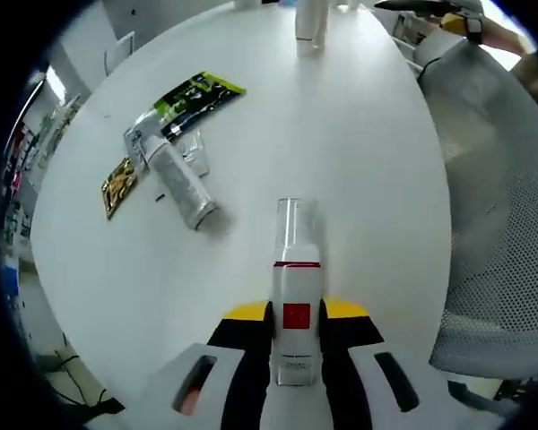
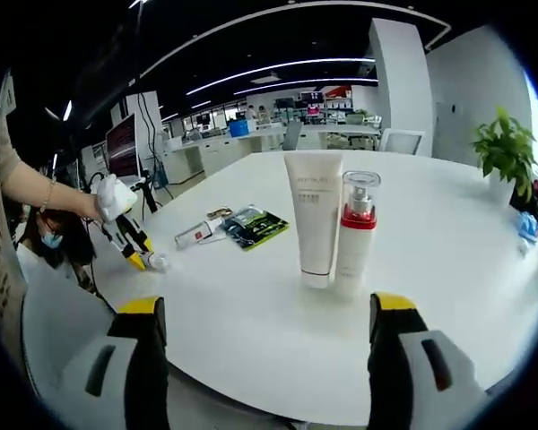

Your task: Arrange the skincare products in the storage area until every visible bottle or jar stands upright without overlapping.

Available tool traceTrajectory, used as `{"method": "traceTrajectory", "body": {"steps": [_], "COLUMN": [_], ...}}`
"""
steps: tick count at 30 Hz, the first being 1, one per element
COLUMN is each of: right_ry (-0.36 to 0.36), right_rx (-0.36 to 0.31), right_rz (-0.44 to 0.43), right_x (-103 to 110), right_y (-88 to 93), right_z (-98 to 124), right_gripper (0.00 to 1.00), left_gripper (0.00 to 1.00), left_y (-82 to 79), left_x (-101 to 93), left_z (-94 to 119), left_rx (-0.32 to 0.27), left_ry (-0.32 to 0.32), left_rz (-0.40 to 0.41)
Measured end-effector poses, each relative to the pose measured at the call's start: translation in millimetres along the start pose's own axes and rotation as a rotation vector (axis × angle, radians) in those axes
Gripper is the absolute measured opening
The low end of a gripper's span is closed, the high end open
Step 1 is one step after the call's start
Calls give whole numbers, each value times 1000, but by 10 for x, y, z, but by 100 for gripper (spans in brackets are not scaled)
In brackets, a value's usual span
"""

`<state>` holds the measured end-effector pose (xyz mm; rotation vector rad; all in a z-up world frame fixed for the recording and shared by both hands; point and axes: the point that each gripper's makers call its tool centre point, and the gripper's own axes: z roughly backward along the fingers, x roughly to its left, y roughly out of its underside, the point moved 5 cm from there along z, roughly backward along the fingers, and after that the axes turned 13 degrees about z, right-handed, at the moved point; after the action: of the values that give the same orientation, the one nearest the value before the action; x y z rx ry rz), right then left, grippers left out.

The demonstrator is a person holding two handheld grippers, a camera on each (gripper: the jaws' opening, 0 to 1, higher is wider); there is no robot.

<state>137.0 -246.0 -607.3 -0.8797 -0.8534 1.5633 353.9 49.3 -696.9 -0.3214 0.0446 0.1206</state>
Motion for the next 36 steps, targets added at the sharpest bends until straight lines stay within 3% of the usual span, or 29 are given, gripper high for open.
{"method": "traceTrajectory", "body": {"steps": [8, 21, 25, 36], "right_ry": [-2, -18, -36, -122], "right_rx": [-6, -32, -43, -87], "right_rz": [2, -14, -15, -45], "right_x": [3, -12, 11, 106], "right_y": [-8, -2, -14, -83], "right_z": [5, 14, 14, 19], "right_gripper": [94, 94, 93, 90], "left_gripper": [16, 16, 16, 16], "left_y": [-42, -338, -467, -881], "left_x": [-21, -323, -477, -980], "left_z": [30, 189, 237, 479], "left_rx": [0, -130, -211, -419], "left_ry": [-3, 29, 51, 87], "left_rz": [37, 152, 223, 318]}}
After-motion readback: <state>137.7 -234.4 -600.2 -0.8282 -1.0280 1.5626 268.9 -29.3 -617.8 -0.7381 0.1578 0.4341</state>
